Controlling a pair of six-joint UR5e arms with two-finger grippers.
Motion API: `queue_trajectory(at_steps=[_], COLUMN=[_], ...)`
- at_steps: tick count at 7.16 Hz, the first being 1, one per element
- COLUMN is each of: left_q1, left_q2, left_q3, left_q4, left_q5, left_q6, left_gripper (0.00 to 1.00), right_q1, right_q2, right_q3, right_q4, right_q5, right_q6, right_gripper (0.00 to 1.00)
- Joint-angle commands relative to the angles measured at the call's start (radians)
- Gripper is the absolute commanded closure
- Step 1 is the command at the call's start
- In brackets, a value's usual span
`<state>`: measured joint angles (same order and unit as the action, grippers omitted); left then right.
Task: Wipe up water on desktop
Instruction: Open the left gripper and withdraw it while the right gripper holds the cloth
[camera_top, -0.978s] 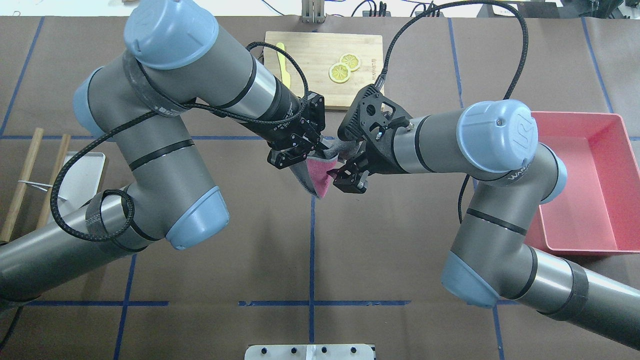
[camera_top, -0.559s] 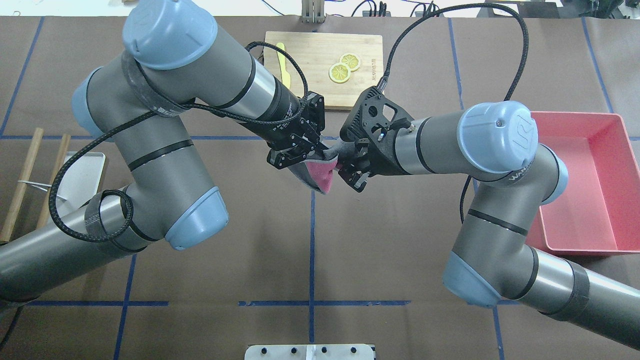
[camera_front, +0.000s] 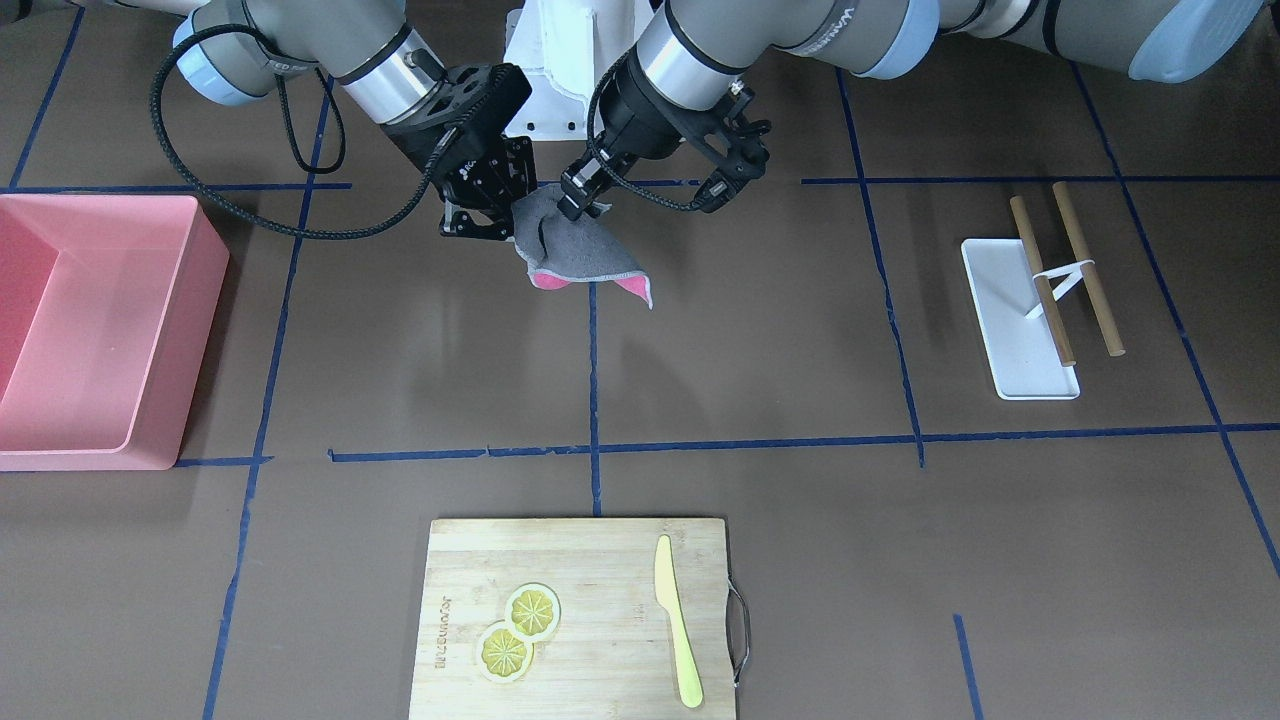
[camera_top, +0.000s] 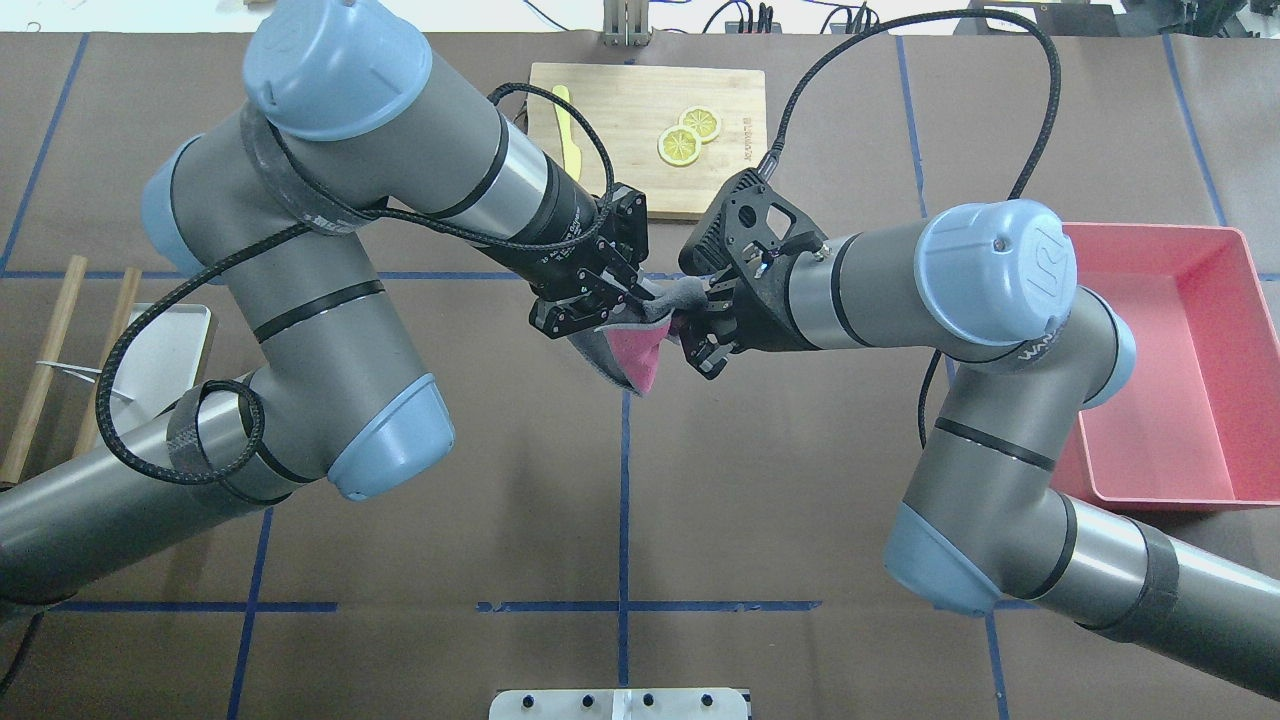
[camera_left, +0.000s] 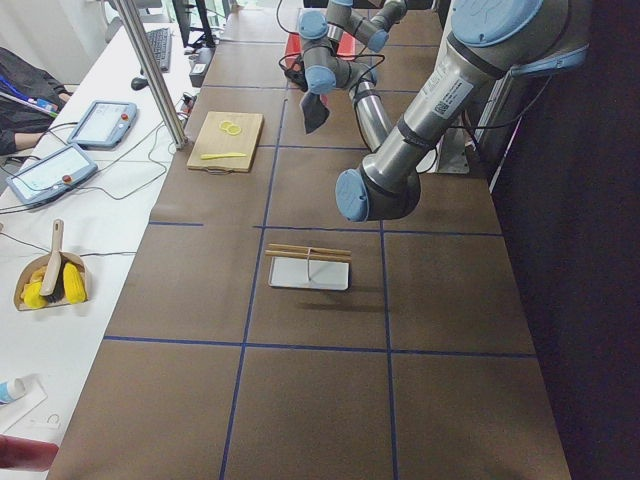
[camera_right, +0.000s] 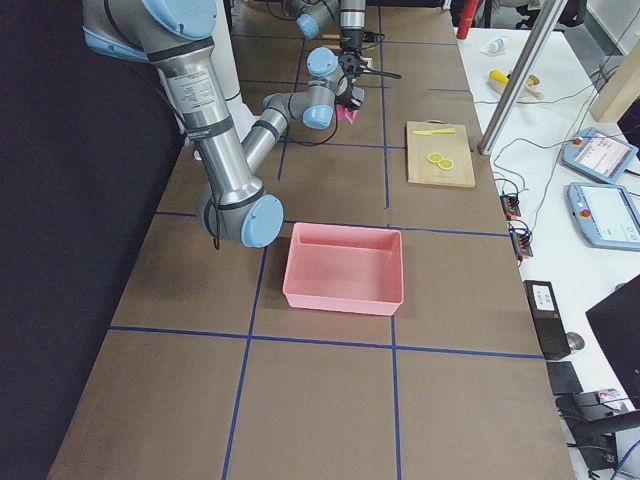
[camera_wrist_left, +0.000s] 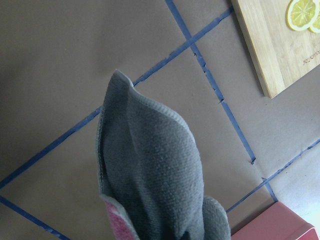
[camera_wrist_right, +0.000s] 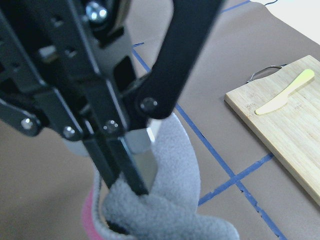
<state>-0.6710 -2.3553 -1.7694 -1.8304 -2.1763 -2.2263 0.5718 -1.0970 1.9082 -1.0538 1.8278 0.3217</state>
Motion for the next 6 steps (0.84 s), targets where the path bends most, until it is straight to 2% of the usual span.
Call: queue_trajectory(at_steps=[1,2,3,4,5,6], left_q1=[-0.008,-0.034,-0.044,-0.065,-0.090,-0.142], left_q2=[0.010,0.019,0.086,0.162,0.239,0.301], left_q3=[-0.004,-0.015,-0.066,-0.118,-0.136,-0.142], left_q4=[0.002,0.006,0.011,0.011,0.014,0.038], left_q5=[0.000,-0.006,-0.003,-0.006,-0.022,-0.067], left_q6=[0.085,0.143,0.215,0.306,0.432,0.596], left_gripper=[0.00,0.00,0.00,0.00,0.00,0.00], right_q1=[0.002,0.013,0.022,0.022,0.023,0.029], right_q2=[-0.004,-0.003,-0.003,-0.007,-0.004,-0.006], right_q3=[-0.001,0.000,0.002,0.003,0.011,0.047], right_q4=[-0.002,-0.043,-0.090,-0.130,-0.212,-0.347], right_q5=[0.014,0.028,0.033,0.033,0.034,0.033], right_q6=[0.002,0.004,0.028,0.178,0.332,0.353], right_gripper=[1.00,1.00,1.00,1.00,1.00,1.00])
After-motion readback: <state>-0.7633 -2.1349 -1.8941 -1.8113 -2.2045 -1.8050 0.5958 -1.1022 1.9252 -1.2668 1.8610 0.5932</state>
